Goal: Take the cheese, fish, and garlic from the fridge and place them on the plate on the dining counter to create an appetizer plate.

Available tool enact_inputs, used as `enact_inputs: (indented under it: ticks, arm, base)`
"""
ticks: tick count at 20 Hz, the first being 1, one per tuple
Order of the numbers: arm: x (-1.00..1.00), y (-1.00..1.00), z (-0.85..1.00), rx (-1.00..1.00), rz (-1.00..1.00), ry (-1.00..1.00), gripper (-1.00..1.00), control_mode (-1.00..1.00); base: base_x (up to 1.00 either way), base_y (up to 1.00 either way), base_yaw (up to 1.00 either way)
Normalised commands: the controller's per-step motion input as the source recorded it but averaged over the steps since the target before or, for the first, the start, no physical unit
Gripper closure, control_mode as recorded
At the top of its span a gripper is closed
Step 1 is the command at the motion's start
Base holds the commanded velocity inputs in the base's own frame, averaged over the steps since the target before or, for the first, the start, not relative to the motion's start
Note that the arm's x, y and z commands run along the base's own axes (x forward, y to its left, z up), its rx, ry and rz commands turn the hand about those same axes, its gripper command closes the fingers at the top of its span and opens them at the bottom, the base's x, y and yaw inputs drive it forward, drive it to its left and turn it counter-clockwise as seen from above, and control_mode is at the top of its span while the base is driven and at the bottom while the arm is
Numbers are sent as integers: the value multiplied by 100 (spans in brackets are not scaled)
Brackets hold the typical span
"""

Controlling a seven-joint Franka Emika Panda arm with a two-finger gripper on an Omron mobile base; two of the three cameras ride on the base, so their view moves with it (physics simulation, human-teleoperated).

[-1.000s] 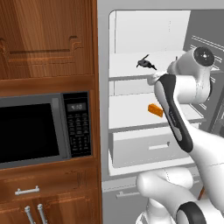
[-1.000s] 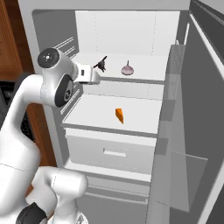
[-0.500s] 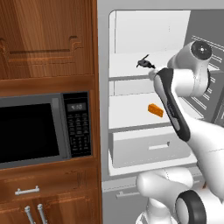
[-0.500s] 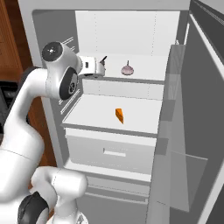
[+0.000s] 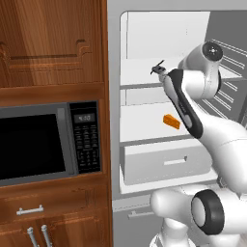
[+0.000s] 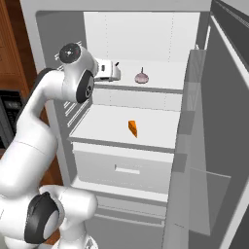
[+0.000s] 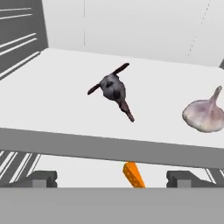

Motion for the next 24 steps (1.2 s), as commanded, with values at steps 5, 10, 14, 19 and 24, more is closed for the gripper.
enact_inputs:
  ticks: [5, 10, 14, 19, 24]
  arm:
    - [59, 0, 0, 5, 0, 0, -100, -100]
    - [56, -8, -2, 0, 0, 0, -100, -100]
    - [50, -22, 0, 0, 0, 0, -100, -100]
    - [45, -9, -6, 0, 0, 0, -100, -100]
    - [21, 1, -22, 0, 0, 0, -100, -100]
  base:
    - [0, 0, 0]
    - [0, 0, 0]
    - [0, 0, 0]
    - [0, 0, 0]
    - [0, 0, 0]
